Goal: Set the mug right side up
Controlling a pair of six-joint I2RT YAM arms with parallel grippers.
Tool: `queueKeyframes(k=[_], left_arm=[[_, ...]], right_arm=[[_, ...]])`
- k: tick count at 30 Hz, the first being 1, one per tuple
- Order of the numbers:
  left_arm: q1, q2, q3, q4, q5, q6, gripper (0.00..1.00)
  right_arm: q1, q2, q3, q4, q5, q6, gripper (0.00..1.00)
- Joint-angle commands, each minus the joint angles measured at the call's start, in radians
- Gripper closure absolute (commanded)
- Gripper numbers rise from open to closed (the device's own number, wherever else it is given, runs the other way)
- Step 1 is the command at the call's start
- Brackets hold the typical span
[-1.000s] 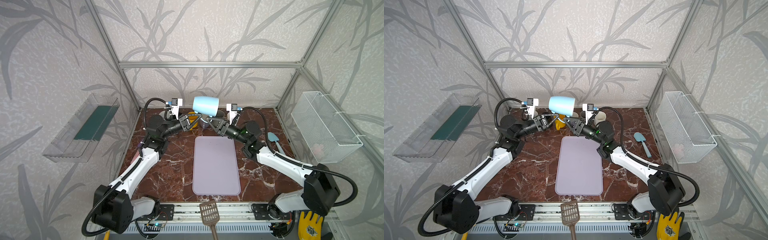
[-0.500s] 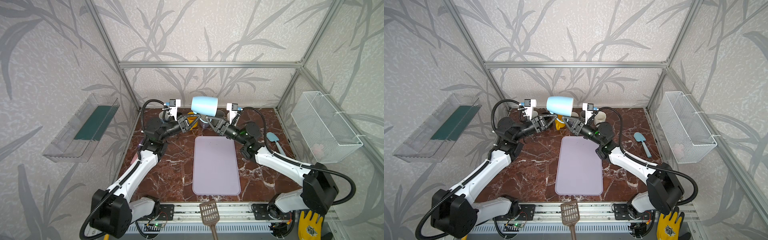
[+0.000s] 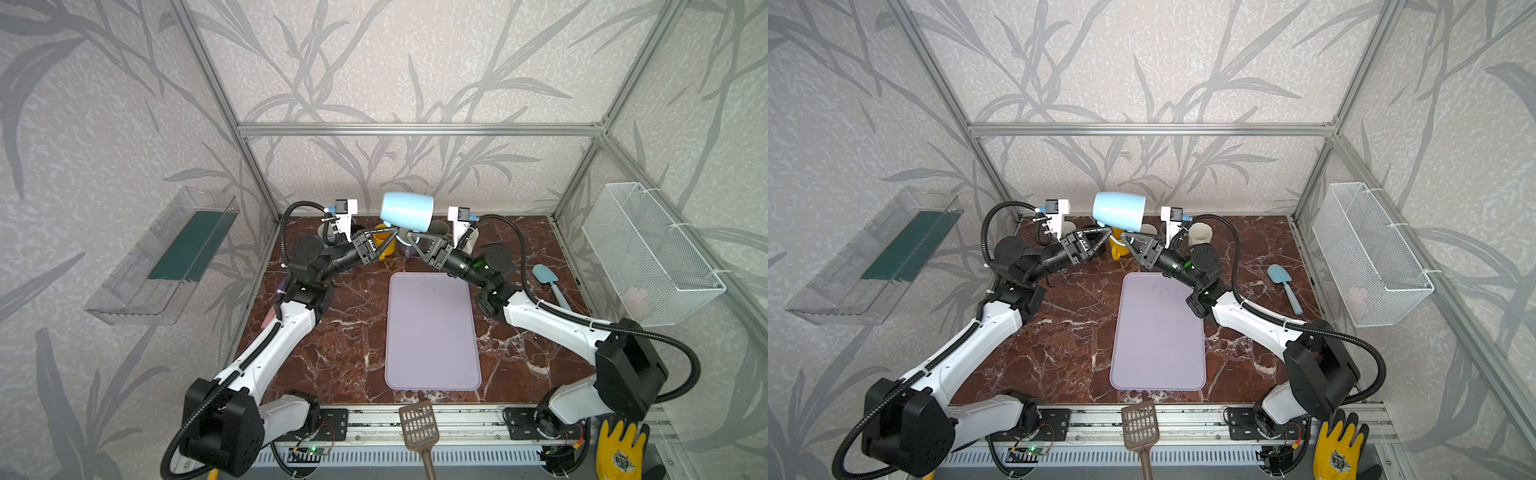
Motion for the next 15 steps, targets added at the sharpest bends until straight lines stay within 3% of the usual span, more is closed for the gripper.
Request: queueKeyframes(k=[1,5,8,15], left_arm=[[-0.004,-0.014,-0.003,0.059,0.028,0.035,1.0],[-0.003,-0.018,0.002,0.04,0.034,0.047,1.0],[-0.003,-0.026,0.003,0.019,0.03,0.061,0.99],[-0.002,-0.069,0.025,-0.162,-0.013,0.168,0.75]], right_arm=[[0.009,-0.016,0.064,0.095,0.019,0.013,0.92],[0.009,-0.022,0.064,0.071,0.021,0.001,1.0],[0.009,-0.031,0.066,0.042,0.02,-0.013,1.0],[0.009,-0.06,0.067,-0.052,0.027,-0.059,1.0]])
